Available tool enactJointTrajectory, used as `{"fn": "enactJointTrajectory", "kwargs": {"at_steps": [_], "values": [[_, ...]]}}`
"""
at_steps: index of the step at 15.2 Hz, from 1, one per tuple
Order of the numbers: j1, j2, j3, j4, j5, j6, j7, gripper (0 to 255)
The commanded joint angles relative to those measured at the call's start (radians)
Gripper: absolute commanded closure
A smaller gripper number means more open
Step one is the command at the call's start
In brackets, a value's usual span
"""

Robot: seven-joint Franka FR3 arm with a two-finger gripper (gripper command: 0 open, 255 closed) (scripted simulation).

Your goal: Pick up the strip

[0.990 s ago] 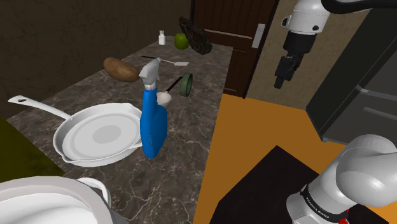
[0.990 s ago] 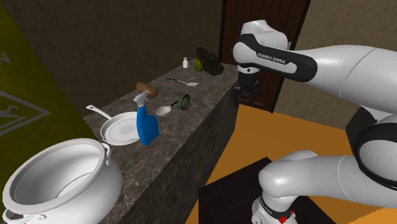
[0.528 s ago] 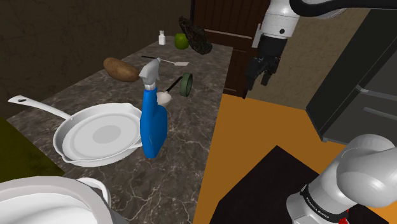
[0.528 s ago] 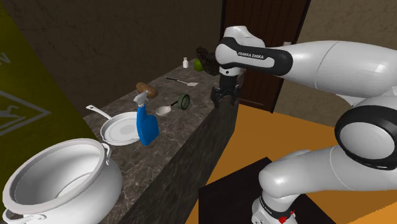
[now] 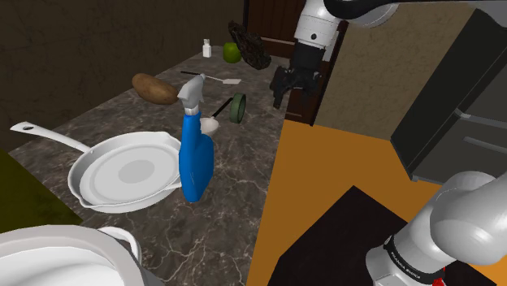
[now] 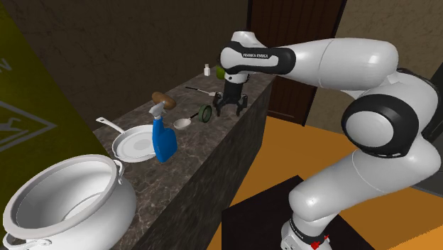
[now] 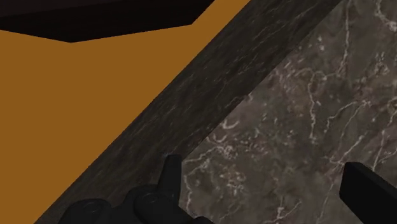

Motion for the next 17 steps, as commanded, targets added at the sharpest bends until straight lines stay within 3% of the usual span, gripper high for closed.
{"fn": "enactJointTrajectory", "kwargs": {"at_steps": [1,11,17], "values": [[0.003,0.057,0.017,0.042,0.024,0.034,0.052,0],[0.022,0.361,0.067,0.326,0.079,0.158,0.276,0],[0.025,0.366,0.069,0.251,0.088,0.234,0.255,0]]}}
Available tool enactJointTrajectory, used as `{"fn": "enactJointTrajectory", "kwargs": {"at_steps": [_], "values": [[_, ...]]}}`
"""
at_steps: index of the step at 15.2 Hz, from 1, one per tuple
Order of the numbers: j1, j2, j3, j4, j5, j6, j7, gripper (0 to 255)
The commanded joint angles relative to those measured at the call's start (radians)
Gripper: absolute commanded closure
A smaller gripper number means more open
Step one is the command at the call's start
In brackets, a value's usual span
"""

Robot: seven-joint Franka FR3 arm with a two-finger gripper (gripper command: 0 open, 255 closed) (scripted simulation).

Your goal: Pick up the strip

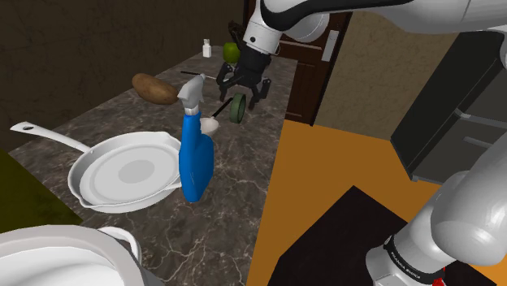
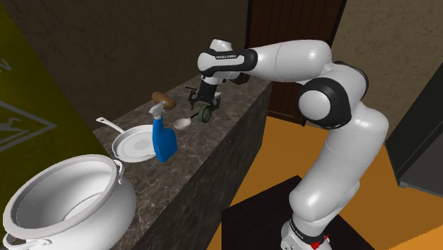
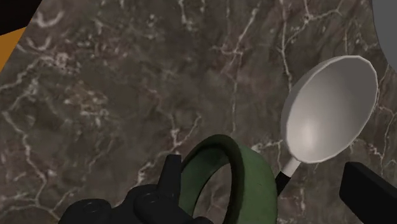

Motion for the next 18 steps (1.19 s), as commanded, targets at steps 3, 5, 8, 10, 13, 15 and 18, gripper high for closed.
{"fn": "enactJointTrajectory", "kwargs": {"at_steps": [3,5,8,10,13,15,18], "values": [[0.002,0.004,0.002,-0.029,0.003,0.034,-0.007,0],[0.001,0.004,0.001,-0.030,0.004,0.033,-0.008,255],[0.001,0.003,0.001,-0.030,0.004,0.033,-0.009,255],[0.001,0.004,0.001,-0.029,0.004,0.032,-0.008,255],[0.002,0.004,0.002,-0.029,0.003,0.034,-0.007,255],[0.001,0.001,0.001,-0.006,0.001,0.009,0.000,255],[0.000,-0.002,0.000,0.030,-0.004,-0.029,0.011,255]]}}
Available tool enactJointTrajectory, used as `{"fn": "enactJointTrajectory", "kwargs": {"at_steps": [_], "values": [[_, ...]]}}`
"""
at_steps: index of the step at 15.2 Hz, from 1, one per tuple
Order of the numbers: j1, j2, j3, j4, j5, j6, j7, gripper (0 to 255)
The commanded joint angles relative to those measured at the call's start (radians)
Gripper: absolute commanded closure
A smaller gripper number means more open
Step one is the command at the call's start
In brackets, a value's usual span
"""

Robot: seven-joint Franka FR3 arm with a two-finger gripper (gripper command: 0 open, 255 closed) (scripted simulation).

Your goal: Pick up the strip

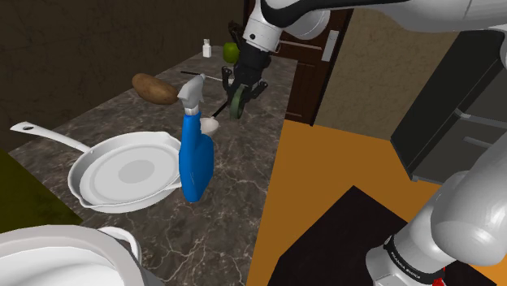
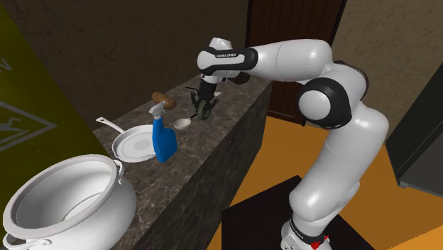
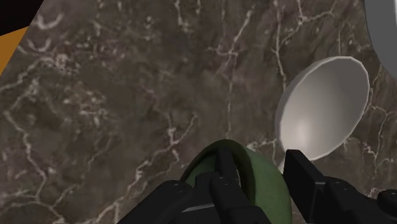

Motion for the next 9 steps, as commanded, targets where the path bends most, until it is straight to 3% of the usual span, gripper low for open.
{"fn": "enactJointTrajectory", "kwargs": {"at_steps": [1,9], "values": [[-0.001,-0.001,-0.001,0.028,-0.003,-0.028,0.007,255],[-0.004,0.003,-0.003,0.138,-0.014,-0.131,0.037,255]]}}
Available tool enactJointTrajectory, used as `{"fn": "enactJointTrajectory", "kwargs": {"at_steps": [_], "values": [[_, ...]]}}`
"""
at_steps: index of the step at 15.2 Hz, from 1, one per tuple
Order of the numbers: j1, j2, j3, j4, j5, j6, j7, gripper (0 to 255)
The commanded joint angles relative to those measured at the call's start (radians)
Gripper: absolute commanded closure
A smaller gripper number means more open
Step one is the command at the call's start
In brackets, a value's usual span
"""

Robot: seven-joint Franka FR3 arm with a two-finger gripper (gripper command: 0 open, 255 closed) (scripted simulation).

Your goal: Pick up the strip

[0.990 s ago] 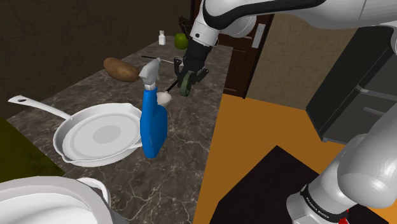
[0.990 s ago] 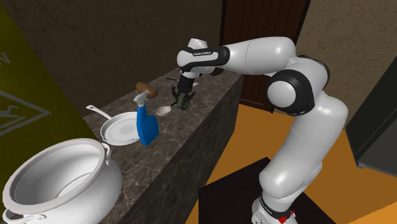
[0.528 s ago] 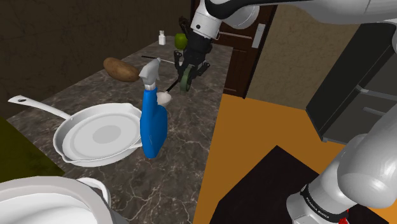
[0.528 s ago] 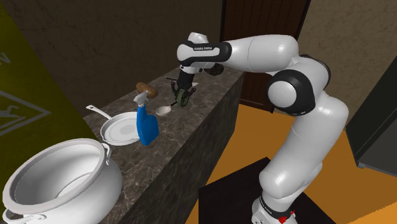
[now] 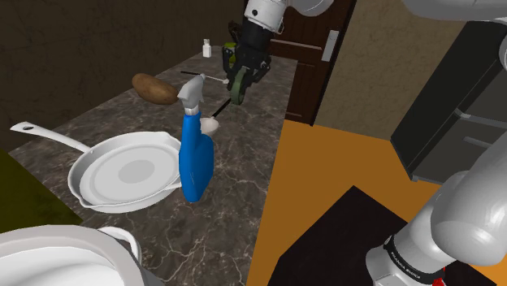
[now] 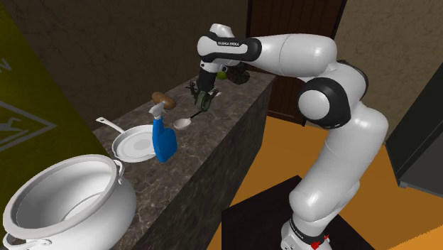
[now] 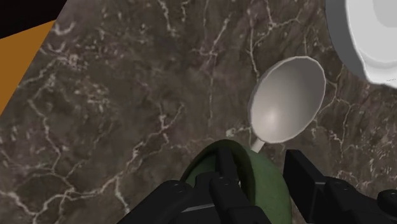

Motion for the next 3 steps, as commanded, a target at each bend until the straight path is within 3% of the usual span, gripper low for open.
{"fn": "enactJointTrajectory", "kwargs": {"at_steps": [1,3], "values": [[0.000,0.000,0.000,0.028,-0.002,-0.027,0.008,255],[0.000,0.000,0.000,0.030,-0.002,-0.028,0.009,255]]}}
